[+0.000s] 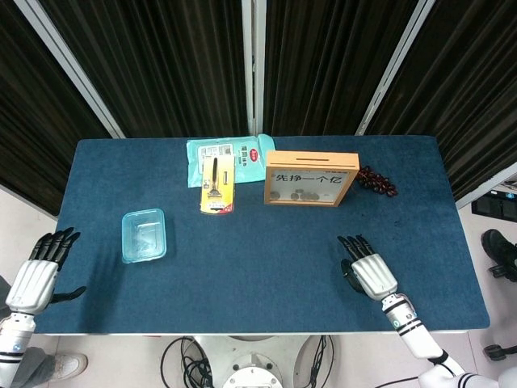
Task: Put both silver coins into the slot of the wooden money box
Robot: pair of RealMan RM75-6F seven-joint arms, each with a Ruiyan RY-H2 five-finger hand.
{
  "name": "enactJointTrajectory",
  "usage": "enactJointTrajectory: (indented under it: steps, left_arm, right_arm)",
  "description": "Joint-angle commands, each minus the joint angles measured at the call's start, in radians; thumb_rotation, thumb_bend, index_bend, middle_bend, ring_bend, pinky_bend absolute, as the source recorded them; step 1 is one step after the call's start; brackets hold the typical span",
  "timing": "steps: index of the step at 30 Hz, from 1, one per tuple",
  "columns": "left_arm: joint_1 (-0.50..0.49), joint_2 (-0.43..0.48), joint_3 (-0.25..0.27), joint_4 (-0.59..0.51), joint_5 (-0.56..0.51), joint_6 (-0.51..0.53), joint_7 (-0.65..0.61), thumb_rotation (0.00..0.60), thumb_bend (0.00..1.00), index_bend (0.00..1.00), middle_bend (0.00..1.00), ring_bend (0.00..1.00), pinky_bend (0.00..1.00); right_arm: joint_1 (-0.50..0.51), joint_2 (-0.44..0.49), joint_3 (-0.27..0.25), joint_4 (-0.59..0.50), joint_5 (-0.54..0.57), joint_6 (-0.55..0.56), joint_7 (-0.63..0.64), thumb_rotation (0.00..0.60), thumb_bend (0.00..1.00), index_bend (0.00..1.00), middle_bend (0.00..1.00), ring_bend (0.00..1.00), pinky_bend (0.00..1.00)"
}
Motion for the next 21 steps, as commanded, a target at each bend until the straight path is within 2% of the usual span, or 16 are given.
enactJointTrajectory:
  steps: [1, 6, 14, 21]
  left_arm:
    - [-0.001, 0.0, 0.0, 0.002, 0.0, -0.001, -0.002, 0.6, 0.05, 0.0, 0.0, 0.0, 0.0]
    - [0.0, -0.001, 0.0, 0.004, -0.003, -0.002, -0.005, 0.6, 0.05, 0.0, 0.0, 0.0, 0.0]
    - [-0.003, 0.0, 0.001, -0.003, 0.0, -0.004, 0.006, 0.6, 0.05, 0.0, 0.0, 0.0, 0.0]
    - [-0.003, 0.002, 0.002, -0.015, 0.002, -0.001, 0.019, 0.6, 0.05, 0.0, 0.0, 0.0, 0.0]
  right_arm:
    - [0.001, -0.003, 0.002, 0.003, 0.001, -0.001, -0.003, 0.6, 0.39, 0.58, 0.0, 0.0, 0.0]
    - [0.004, -0.001, 0.001, 0.005, -0.002, -0.002, -0.008, 0.6, 0.39, 0.57, 0.0, 0.0, 0.0]
    - [0.002, 0.012, -0.006, 0.0, -0.014, 0.015, 0.007, 0.6, 0.38, 0.46, 0.0, 0.0, 0.0]
    - [-0.002, 0.019, -0.011, 0.0, -0.025, 0.031, 0.021, 0.6, 0.38, 0.45, 0.0, 0.0, 0.0]
